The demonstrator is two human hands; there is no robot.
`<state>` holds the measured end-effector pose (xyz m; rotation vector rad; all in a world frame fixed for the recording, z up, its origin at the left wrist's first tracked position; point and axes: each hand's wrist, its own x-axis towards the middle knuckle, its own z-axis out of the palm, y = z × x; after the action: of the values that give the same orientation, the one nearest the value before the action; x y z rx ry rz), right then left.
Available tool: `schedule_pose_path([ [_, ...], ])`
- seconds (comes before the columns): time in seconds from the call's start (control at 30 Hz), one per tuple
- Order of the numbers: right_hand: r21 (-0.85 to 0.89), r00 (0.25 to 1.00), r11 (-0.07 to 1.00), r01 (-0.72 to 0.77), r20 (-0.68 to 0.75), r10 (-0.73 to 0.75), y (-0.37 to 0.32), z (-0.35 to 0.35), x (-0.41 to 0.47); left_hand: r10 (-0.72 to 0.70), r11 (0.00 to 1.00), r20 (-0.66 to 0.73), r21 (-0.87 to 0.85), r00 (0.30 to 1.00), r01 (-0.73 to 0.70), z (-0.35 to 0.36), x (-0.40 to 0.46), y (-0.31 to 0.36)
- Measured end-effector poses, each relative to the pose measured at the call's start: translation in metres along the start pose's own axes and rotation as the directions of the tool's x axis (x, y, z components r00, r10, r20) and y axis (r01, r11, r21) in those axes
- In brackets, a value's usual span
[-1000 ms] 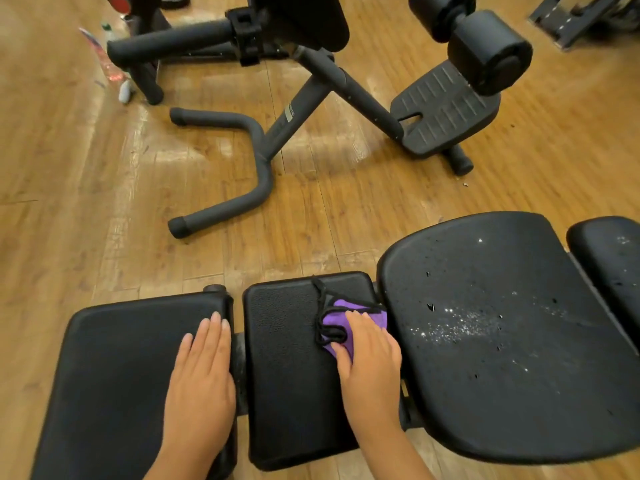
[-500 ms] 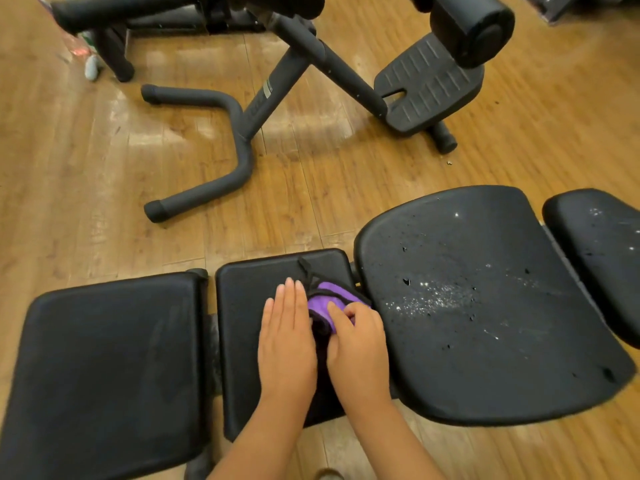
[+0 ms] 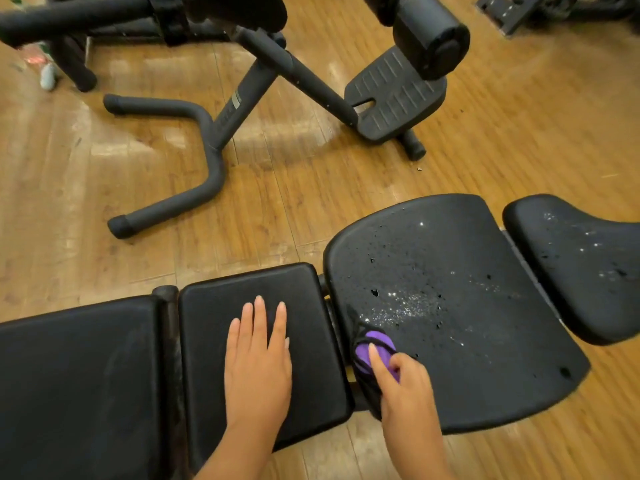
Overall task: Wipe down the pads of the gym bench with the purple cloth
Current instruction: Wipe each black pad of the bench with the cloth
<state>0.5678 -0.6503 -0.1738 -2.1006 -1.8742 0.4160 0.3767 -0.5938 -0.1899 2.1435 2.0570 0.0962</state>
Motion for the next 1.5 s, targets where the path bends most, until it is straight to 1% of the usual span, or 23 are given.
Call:
schedule_pose_path([
  [0.07,0.032,0.994,0.994,0.103,0.033,-0.104,-0.001,-0.001,0.016,-0.003,1.0,0.003,0.004,1.0,0.003,-0.001,0.0,0.001],
  [0.1,0.072,0.996,0.993,0.089,-0.001,-0.089,-0.005,-0.001,0.028,-0.003,1.0,0.007,0.009,1.0,0.003,-0.001,0.0,0.001],
  [0.13,0.058,0.993,0.992,0.109,-0.06,-0.106,-0.011,-0.006,0.044,0.0,1.0,0.011,0.016,1.0,0.0,-0.001,-0.001,0.002],
  [0.17,0.055,0.995,0.996,0.067,-0.074,-0.063,-0.017,-0.009,0.061,0.002,1.0,0.016,0.022,1.0,-0.003,-0.001,-0.001,0.002],
  [0.2,0.063,0.993,0.995,0.08,-0.095,-0.074,-0.023,-0.01,0.082,0.002,1.0,0.021,0.029,1.0,-0.003,-0.001,0.0,0.002],
  [0.37,0.135,0.988,0.983,0.122,-0.115,-0.107,-0.032,0.004,0.169,-0.006,1.0,0.02,0.024,1.0,0.006,0.001,0.001,0.001],
  [0.43,0.083,0.983,0.985,0.152,-0.112,-0.143,-0.033,0.008,0.182,-0.013,0.999,0.014,0.035,1.0,0.013,0.002,0.001,0.0],
  [0.5,0.131,0.991,0.983,0.128,-0.044,-0.123,-0.027,0.012,0.179,-0.02,0.999,0.015,0.043,1.0,0.02,0.002,0.001,0.0],
  [0.53,0.075,0.985,0.983,0.17,-0.042,-0.167,-0.024,0.014,0.174,-0.025,0.999,0.013,0.046,1.0,0.024,0.002,0.002,0.001],
  [0.6,-0.045,0.966,0.965,0.259,0.02,-0.258,-0.015,0.013,0.153,-0.039,0.998,0.01,0.052,0.999,0.039,0.002,0.002,0.001],
  [0.67,-0.074,0.94,0.938,0.339,0.059,-0.335,0.0,0.009,0.126,-0.051,0.997,0.009,0.055,0.999,0.05,0.002,0.003,0.003],
  [0.77,-0.023,0.901,0.904,0.426,0.1,-0.422,0.028,0.001,0.083,-0.061,0.995,0.003,0.078,0.998,0.061,0.002,0.003,0.004],
  [0.87,-0.004,0.889,0.897,0.442,0.139,-0.437,0.041,-0.009,0.07,-0.073,0.993,0.014,0.097,0.997,0.072,0.0,0.003,0.007],
  [0.97,0.011,0.886,0.893,0.45,0.119,-0.448,0.037,-0.014,0.076,-0.109,0.989,0.011,0.105,0.994,0.107,-0.002,0.003,0.012],
  [1.07,0.102,0.926,0.928,0.358,0.091,-0.367,0.032,-0.012,0.075,-0.135,0.984,0.008,0.114,0.991,0.133,0.0,0.002,0.015],
  [1.1,0.107,0.923,0.924,0.368,0.075,-0.377,0.035,-0.009,0.07,-0.141,0.984,0.008,0.113,0.99,0.139,0.0,0.002,0.016],
  [1.17,0.036,0.884,0.891,0.453,0.111,-0.454,0.044,-0.005,0.058,-0.152,0.982,0.007,0.114,0.988,0.151,0.0,0.001,0.018],
  [1.23,-0.038,0.866,0.875,0.483,0.169,-0.471,0.052,-0.003,0.052,-0.166,0.979,-0.001,0.119,0.986,0.165,0.001,0.001,0.02],
  [1.33,-0.061,0.884,0.895,0.442,0.2,-0.423,0.053,-0.002,0.057,-0.166,0.981,-0.025,0.101,0.986,0.168,0.003,0.001,0.02],
  [1.4,-0.057,0.896,0.903,0.426,0.166,-0.412,0.049,0.0,0.067,-0.164,0.982,-0.038,0.09,0.986,0.167,0.004,0.001,0.02],
  [1.5,-0.004,0.898,0.907,0.422,0.138,-0.418,0.04,0.008,0.096,-0.166,0.983,-0.031,0.075,0.986,0.168,0.005,0.001,0.02],
])
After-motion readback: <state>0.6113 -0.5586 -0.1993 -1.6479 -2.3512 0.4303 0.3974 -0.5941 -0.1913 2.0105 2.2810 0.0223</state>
